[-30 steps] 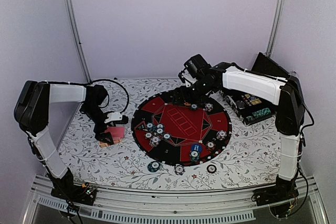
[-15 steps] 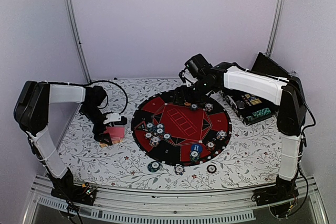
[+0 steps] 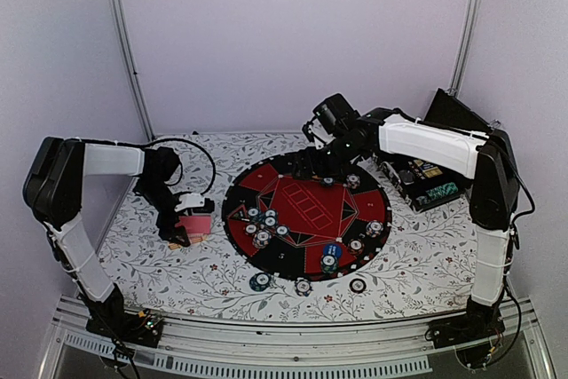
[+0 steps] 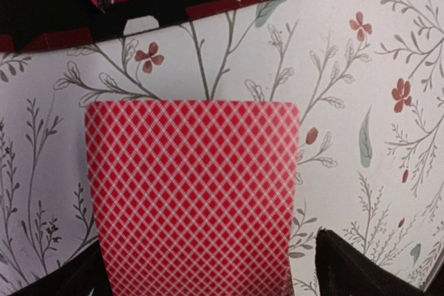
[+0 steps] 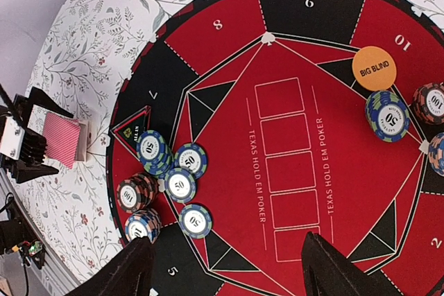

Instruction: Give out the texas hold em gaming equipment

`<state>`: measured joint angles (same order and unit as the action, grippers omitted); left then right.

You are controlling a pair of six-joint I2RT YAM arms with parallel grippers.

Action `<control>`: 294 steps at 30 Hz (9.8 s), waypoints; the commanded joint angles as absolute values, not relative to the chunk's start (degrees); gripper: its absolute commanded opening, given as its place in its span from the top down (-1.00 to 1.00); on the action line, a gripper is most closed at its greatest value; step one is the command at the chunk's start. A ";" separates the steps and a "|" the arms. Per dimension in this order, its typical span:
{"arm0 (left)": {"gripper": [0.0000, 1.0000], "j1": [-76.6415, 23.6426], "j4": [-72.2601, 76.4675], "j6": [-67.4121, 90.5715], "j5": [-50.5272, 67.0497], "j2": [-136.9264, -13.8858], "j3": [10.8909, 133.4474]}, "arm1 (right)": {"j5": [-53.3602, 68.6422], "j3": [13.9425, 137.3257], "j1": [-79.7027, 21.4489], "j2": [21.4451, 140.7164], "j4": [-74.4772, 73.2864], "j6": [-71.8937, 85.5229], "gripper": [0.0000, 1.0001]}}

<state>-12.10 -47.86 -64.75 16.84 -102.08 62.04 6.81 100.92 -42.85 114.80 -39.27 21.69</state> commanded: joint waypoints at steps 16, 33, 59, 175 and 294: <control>-0.56 -12.26 -47.85 -62.81 17.88 -102.28 62.29 | 7.29 98.79 -43.18 111.01 -37.25 22.41 -0.49; -0.46 -14.71 -47.74 -62.16 15.98 -98.89 61.15 | 8.95 97.85 -43.24 111.13 -36.42 23.00 -0.46; -0.69 -14.94 -47.94 -62.69 15.00 -100.72 60.17 | 11.26 95.36 -43.87 110.48 -34.36 24.51 -0.45; 0.08 -22.81 -56.45 -54.59 21.66 -93.72 71.44 | 52.28 97.72 -52.21 138.22 29.88 75.06 -0.48; -0.96 -28.51 -50.10 -55.80 18.06 -92.30 71.05 | 54.93 93.25 -52.47 134.42 36.38 77.90 1.00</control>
